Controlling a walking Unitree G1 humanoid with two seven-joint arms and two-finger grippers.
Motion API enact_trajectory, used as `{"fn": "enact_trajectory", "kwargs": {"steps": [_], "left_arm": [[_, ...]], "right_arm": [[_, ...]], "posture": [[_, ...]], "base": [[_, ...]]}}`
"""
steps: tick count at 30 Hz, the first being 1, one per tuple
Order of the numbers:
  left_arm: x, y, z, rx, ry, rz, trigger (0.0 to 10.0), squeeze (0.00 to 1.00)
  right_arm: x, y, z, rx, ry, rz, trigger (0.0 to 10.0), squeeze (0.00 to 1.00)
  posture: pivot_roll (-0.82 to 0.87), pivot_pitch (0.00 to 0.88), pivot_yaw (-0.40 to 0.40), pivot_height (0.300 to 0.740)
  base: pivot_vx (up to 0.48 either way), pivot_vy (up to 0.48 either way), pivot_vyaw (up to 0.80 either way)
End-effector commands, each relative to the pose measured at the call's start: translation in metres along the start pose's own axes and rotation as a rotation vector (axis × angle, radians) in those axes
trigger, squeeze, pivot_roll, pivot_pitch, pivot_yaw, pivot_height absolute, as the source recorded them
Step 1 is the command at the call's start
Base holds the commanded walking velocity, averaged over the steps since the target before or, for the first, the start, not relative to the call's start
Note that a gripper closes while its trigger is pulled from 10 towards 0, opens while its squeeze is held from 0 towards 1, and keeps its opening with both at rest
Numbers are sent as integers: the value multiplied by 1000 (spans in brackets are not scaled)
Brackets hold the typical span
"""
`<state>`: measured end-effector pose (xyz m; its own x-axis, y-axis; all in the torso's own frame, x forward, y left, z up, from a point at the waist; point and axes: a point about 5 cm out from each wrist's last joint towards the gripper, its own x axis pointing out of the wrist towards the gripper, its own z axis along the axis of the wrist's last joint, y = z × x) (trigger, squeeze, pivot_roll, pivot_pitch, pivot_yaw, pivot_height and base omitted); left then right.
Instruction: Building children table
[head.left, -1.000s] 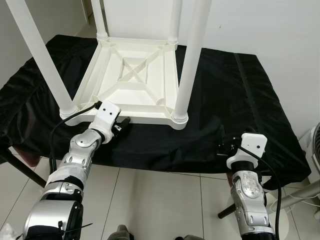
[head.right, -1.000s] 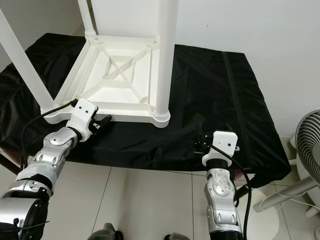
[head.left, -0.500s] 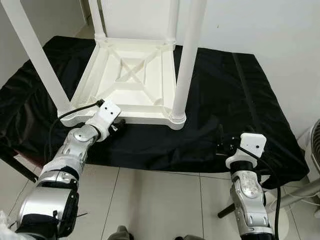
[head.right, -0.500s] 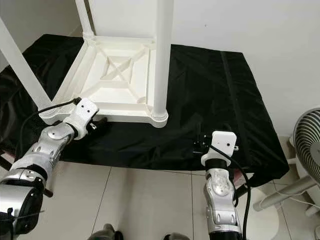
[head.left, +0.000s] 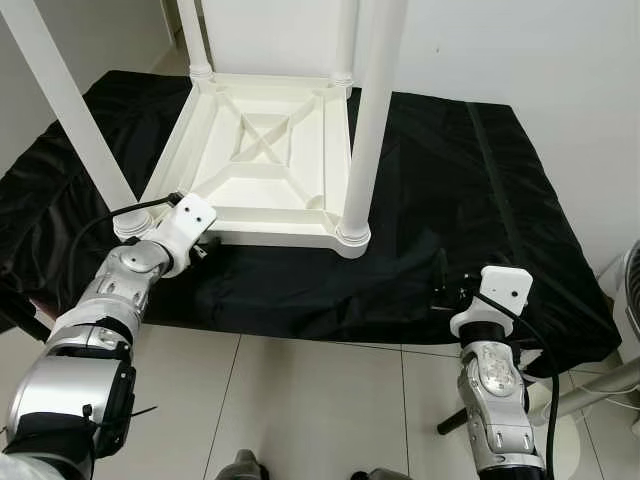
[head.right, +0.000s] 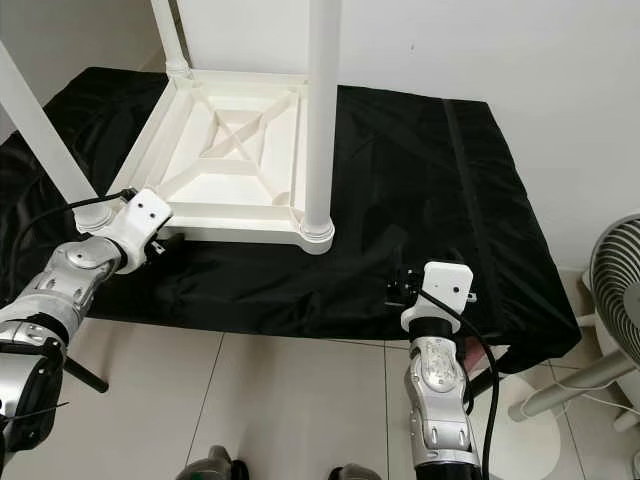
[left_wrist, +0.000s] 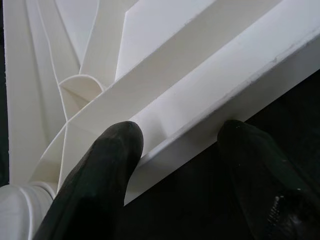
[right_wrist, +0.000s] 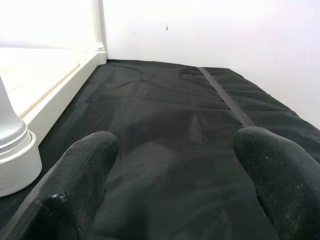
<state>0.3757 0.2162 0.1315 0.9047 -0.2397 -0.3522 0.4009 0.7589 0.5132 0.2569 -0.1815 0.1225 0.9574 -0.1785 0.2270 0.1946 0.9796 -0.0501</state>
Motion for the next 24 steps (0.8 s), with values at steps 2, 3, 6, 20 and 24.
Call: {"fn": "enact_trajectory", "kwargs": {"steps": [2, 3, 6, 20, 24], "left_arm": [[-3, 24, 7, -60, -24, 392, 10000, 0], [-3, 24, 7, -60, -24, 392, 10000, 0], [-1, 20, 11, -134, -76, 348, 10000, 0], [2, -53, 35, -449, -386, 51, 10000, 0], [2, -61, 36, -471, -388, 40, 10000, 0]], "right_arm": [[4, 0, 0, 2, -1, 2, 10000, 0], [4, 0, 0, 2, -1, 2, 10000, 0], [4, 0, 0, 2, -3, 3, 10000, 0], [-1, 1, -2, 12, 0, 9, 10000, 0], [-1, 0, -2, 9, 0, 11, 10000, 0]], "posture": [[42, 17, 8, 740], [42, 17, 8, 740], [43, 17, 6, 740], [59, 26, 0, 740], [59, 27, -1, 740]], "base": [[0, 0, 0], [0, 0, 0], [0, 0, 0], [0, 0, 0], [0, 0, 0]]}}
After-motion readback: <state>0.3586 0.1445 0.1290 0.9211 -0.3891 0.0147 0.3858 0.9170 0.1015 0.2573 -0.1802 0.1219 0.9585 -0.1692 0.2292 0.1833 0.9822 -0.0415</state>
